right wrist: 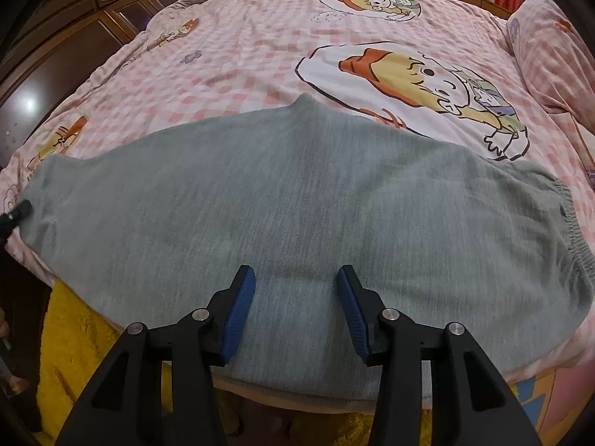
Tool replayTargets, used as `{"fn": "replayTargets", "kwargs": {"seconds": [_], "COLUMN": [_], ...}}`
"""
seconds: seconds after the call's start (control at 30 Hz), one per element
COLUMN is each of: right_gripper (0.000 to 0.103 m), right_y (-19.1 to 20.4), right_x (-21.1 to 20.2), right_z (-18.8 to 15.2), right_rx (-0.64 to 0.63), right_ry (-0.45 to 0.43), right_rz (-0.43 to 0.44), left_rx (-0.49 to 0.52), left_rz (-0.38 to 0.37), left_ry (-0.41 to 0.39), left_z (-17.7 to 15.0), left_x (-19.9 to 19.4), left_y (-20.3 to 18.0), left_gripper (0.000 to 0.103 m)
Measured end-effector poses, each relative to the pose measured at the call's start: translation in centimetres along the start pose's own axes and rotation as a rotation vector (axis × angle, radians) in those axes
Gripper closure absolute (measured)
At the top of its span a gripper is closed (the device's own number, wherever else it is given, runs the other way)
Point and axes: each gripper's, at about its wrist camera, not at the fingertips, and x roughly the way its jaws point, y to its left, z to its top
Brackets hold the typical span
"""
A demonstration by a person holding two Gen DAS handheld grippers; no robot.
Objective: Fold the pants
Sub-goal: 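Grasp the folded sweatpants edge with the right gripper and lift it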
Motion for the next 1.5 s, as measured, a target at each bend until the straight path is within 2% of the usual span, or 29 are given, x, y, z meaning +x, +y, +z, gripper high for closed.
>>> {"fn": "replayTargets", "kwargs": {"seconds": [0.13,0.27,0.4,0.53,0.67,0.7,0.73,0.83,0.97,1.2,1.27,1.33,1.5], "right_gripper": [0.056,0.056,0.056,0.056,0.056,0.056,0.056,0.056,0.056,0.056,0.056,0.050,0.048], "right_y": [-0.2,-0.5,-0.4,0.1,0.8,1.0,1.2,2.2,4.1,7.7,8.4,8.8,9.7], "right_x": [-0.9,-1.3,-1.3,-1.0,-0.5,-0.5,-0.5,-0.5,0.3,1.9,2.6,3.4,4.4], "right_z": [-0.1,0.0,-0.1,0.0,0.2,0.4,0.7,1.7,3.6,5.4,5.7,5.9,6.1], "right_rx": [0.013,0.027,0.026,0.011,-0.002,-0.005,-0.008,-0.010,0.000,0.014,0.029,0.043,0.073], "right_ry": [-0.015,-0.024,-0.020,-0.011,0.002,0.003,0.005,0.009,0.042,0.104,0.138,0.172,0.211], "right_rz": [0.031,0.039,0.052,0.058,0.069,0.077,0.089,0.153,0.275,0.402,0.452,0.479,0.498], "left_rx": [0.059,0.130,0.143,0.135,0.159,0.164,0.165,0.162,0.160,0.114,0.089,0.072,0.099], "left_rz": [-0.077,-0.132,-0.161,-0.192,-0.196,-0.202,-0.213,-0.234,-0.237,-0.200,-0.208,-0.216,-0.246], "left_ry": [-0.008,0.023,0.085,0.189,0.223,0.222,0.218,0.198,0.182,0.173,0.182,0.194,0.242], "left_z": [0.5,-0.1,-1.3,-2.8,-3.4,-3.5,-3.4,-3.1,-2.7,-2.6,-2.8,-3.1,-4.4], "left_x": [-0.8,0.1,2.4,5.0,5.5,5.2,4.8,3.7,2.4,2.6,2.9,3.3,4.2], "left_y": [-3.4,-6.7,-8.2,-8.8,-9.5,-9.5,-9.6,-9.6,-9.1,-7.2,-6.5,-6.1,-7.1], "left_gripper": [0.092,0.092,0.092,0.092,0.083,0.077,0.070,0.058,0.058,0.058,0.058,0.058,0.058]}}
